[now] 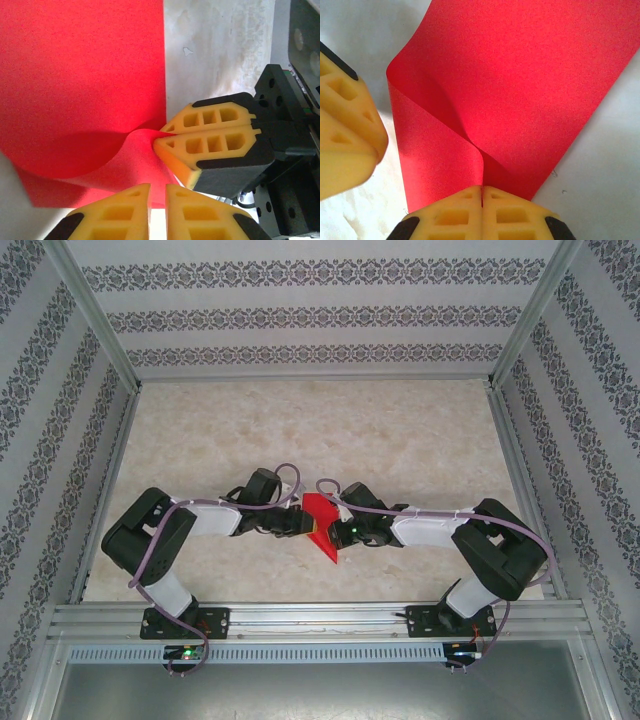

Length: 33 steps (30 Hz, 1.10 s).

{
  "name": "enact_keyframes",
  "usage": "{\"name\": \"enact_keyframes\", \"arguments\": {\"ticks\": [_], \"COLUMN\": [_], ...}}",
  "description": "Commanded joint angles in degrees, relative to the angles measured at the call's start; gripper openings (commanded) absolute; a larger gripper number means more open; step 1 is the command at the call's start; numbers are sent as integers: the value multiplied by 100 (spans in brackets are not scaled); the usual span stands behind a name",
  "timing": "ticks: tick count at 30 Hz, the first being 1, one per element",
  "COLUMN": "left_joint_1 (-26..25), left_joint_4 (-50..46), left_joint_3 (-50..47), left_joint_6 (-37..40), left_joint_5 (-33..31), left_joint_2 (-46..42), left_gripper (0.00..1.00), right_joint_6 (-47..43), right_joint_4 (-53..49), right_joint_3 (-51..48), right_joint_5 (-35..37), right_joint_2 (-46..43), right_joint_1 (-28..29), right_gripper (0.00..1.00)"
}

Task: Fold a paper plane with a square sheet of paper (fold left side to right side)
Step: Third fold the triangle at the center of the table.

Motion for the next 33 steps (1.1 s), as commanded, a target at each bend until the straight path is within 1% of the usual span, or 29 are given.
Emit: {"name": "enact_keyframes", "arguments": {"ticks": [1,5,10,19,33], "left_joint_1": [-98,-123,-136,-134,-136], "left_joint_4": [114,58,-319,-750,-1072], "left_joint_3": [146,227,268,351,368], "left_joint_6": [56,62,259,492,681], "left_joint_5": [-29,-24,-272,-484,-700], "left_joint_2": [64,167,249,368,403], "left_gripper": [14,14,14,13,12], "right_joint_6": [-40,-43,-53,-75,-74], "right_joint_4": [-495,-519,-528,-569,-586], "right_joint_3": [-200,-183,-182,-182,-200], "right_joint_5": [184,176,177,193,211], "right_joint_2": [253,256,252,279,256], "right_joint_1": [-58,-55,-59,-68,-61], "right_gripper": [0,0,0,0,0]}}
